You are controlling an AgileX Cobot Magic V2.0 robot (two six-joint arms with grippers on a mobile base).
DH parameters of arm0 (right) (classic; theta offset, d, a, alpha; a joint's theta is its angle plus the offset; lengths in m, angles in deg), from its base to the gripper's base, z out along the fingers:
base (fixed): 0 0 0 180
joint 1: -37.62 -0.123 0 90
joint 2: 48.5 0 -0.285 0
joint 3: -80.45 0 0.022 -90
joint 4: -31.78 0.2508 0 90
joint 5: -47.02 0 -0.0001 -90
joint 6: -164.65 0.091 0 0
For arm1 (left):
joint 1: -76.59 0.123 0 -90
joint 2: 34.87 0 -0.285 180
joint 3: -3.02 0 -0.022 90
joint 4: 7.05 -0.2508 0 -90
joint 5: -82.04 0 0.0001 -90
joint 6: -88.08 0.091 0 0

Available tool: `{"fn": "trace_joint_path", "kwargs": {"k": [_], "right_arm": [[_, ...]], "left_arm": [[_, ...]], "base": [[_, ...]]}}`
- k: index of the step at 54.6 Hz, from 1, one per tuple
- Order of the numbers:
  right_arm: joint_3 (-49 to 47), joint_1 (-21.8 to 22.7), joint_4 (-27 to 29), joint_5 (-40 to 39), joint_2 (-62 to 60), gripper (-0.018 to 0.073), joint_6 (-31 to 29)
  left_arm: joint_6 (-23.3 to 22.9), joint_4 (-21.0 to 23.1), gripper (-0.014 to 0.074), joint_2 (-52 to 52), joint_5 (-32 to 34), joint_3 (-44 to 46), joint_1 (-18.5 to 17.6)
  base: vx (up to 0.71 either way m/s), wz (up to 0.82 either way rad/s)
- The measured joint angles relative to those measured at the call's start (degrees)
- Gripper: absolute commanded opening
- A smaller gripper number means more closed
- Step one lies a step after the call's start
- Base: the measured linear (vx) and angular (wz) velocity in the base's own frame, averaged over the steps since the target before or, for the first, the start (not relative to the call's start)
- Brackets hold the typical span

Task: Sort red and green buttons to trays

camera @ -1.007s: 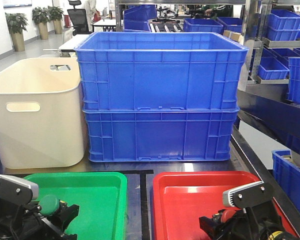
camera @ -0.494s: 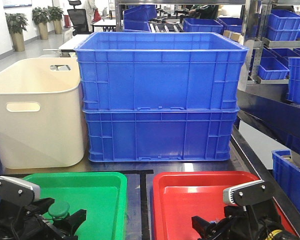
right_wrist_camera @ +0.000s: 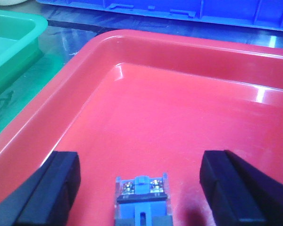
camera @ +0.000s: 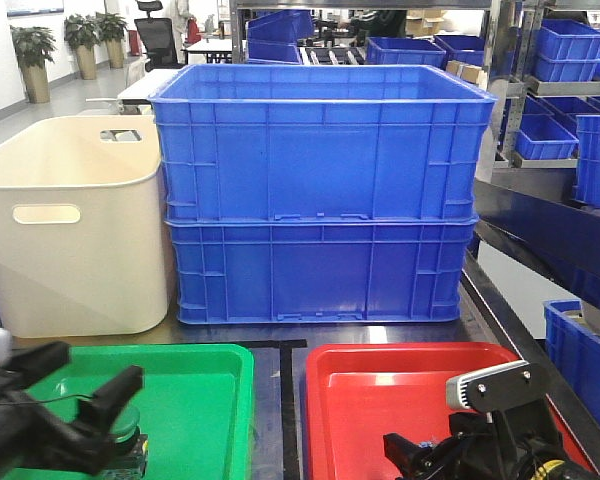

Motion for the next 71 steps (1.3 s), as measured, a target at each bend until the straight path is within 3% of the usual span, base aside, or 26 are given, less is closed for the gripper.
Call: {"fn": "trace_joint_path", "kwargs": {"k": [11, 31, 41, 46, 57, 64, 71], "right_arm": [[0.0, 0.0, 0.0, 0.0, 0.0, 0.0585, 0.0], [0.0, 0.0, 0.0, 0.0, 0.0, 0.0585, 0.0], [0.0, 0.0, 0.0, 0.0, 0.0, 0.0585, 0.0], [0.0, 0.0, 0.0, 0.0, 0.0, 0.0585, 0.0], [-0.04, 0.0, 0.0, 0.04, 0.0, 0.0585, 0.0], [-0.04, 0.0, 0.0, 0.04, 0.0, 0.0585, 0.0], [-0.04, 0.0, 0.0, 0.04, 0.0, 0.0585, 0.0]], "left_arm": [[-5.44, 0.0, 0.0568, -10.71, -10.08, 0.0, 0.0], [-6.38, 0.0, 0.0463, -13.38, -12.8, 0.0, 0.0], [-6.29, 0.13, 0.0349, -14.5, -13.3, -0.76, 0.0], [-3.38, 3.14, 0.0247, -18.05, -13.16, -2.92, 0.0], [8.67, 18.18, -0.001, -30.23, -12.67, -13.3, 0.0], [12.28, 20.14, -0.0007, -41.14, -12.73, -21.63, 0.42], [12.96, 20.37, -0.0007, -51.25, -12.85, -28.53, 3.71]], "base": [[0.0, 0.0], [0.0, 0.0], [0.0, 0.0], [0.0, 0.0], [0.0, 0.0], [0.0, 0.0], [0.0, 0.0]]}}
